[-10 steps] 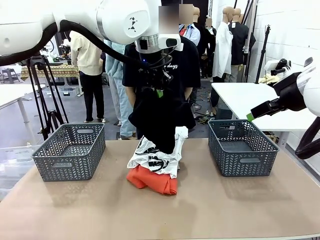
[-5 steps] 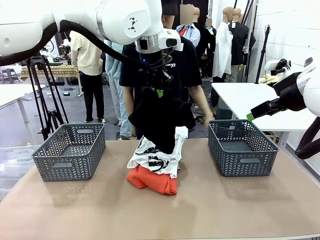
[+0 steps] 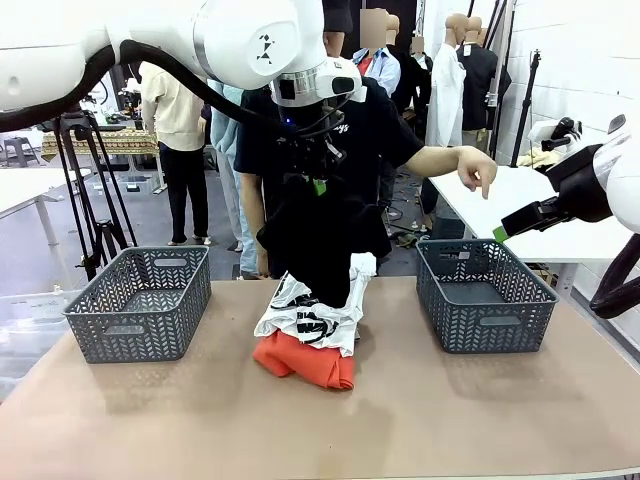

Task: Sort the tops and bottoms.
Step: Sort the clothes according to human instructions.

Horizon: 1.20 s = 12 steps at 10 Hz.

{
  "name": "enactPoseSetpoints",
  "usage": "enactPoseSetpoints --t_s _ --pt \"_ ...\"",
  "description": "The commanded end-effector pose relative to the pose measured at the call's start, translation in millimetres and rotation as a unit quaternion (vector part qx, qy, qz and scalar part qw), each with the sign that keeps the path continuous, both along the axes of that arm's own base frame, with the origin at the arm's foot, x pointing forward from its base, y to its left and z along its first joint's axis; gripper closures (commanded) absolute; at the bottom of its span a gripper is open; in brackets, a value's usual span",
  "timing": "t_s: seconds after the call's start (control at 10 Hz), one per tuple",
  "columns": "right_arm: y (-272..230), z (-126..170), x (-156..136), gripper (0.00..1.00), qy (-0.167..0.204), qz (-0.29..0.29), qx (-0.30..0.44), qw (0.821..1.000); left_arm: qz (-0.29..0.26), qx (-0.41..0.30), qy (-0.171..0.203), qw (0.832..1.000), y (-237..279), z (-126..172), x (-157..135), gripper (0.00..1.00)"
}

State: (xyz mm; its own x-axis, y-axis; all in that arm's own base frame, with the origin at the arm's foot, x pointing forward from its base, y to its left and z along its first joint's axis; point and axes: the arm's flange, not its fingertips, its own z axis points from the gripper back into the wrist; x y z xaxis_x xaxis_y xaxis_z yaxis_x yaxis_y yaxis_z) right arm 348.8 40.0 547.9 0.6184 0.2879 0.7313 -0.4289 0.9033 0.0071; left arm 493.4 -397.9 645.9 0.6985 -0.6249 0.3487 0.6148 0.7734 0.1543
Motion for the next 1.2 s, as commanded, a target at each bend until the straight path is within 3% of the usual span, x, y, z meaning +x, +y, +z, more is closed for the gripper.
enactPoseSetpoints --t_s 0.0,1.1 --pt "0.5 -1.2 1.2 0.0 0.002 -0.001 0.009 1.0 0.001 -0.003 -0.004 1.0 1.2 4.8 -0.4 1.0" --pt "0.5 -1.2 1.2 0.0 0.002 -0.001 0.009 1.0 0.001 -0.003 -0.004 1.0 1.2 4.8 -0.4 1.0"
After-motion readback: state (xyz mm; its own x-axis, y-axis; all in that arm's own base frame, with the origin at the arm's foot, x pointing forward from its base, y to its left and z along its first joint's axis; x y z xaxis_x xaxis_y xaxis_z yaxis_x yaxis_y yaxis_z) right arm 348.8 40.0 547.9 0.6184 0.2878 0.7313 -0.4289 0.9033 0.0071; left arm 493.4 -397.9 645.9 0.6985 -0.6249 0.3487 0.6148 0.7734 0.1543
